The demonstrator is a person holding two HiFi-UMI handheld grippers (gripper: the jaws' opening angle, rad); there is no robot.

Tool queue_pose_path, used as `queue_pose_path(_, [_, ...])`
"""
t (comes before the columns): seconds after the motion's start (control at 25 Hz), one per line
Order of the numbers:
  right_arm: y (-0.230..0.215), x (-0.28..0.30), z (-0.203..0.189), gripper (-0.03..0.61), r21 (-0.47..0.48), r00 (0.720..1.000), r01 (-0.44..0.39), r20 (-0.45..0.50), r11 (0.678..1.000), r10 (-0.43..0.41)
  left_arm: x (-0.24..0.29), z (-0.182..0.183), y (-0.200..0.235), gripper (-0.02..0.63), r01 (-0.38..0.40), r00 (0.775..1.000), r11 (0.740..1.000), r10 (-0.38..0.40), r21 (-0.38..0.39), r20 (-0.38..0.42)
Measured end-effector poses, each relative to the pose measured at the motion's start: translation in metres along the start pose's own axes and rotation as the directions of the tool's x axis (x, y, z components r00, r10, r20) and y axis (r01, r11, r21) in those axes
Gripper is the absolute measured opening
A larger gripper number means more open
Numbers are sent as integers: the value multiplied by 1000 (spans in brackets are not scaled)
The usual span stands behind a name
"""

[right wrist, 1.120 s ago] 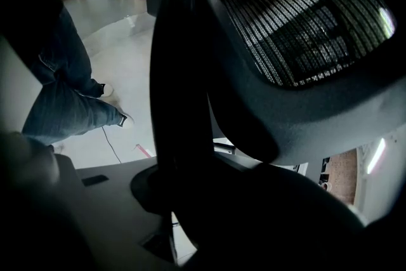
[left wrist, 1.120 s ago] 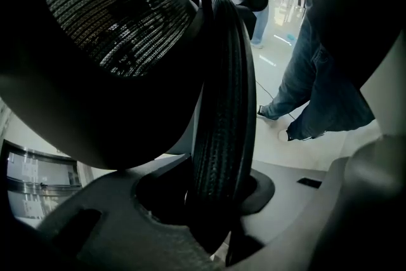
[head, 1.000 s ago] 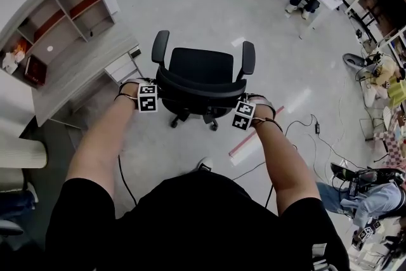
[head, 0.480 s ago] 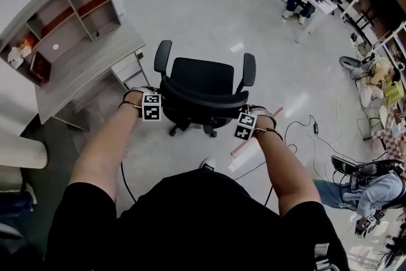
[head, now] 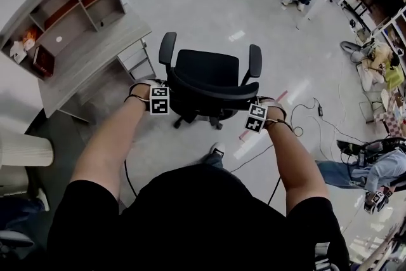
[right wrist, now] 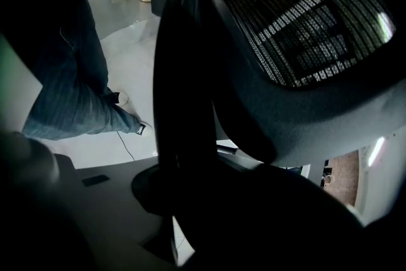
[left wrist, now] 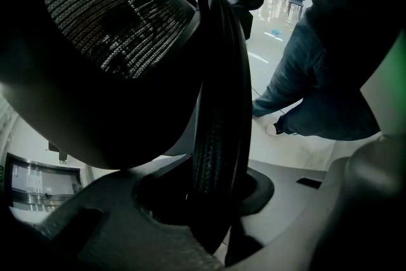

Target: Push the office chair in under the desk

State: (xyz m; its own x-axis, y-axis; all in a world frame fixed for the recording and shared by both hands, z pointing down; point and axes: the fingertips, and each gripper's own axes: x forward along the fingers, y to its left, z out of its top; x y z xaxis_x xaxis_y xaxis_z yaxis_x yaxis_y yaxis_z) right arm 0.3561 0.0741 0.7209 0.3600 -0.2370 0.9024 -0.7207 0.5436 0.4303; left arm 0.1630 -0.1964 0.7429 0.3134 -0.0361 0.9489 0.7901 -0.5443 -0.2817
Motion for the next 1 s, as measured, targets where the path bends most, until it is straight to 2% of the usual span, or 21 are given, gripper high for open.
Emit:
queue_pose_path(0.68, [59,-30,25,89,40,1000,-9,-9,999,9,-17,-19,-48,114,-24,1000,998,24,59,2])
queue_pose_path(1.0, [85,-41,36,87,23,999,-23,32,999,23,-26,-28,-79,110,-28,1000,998,28,55,0])
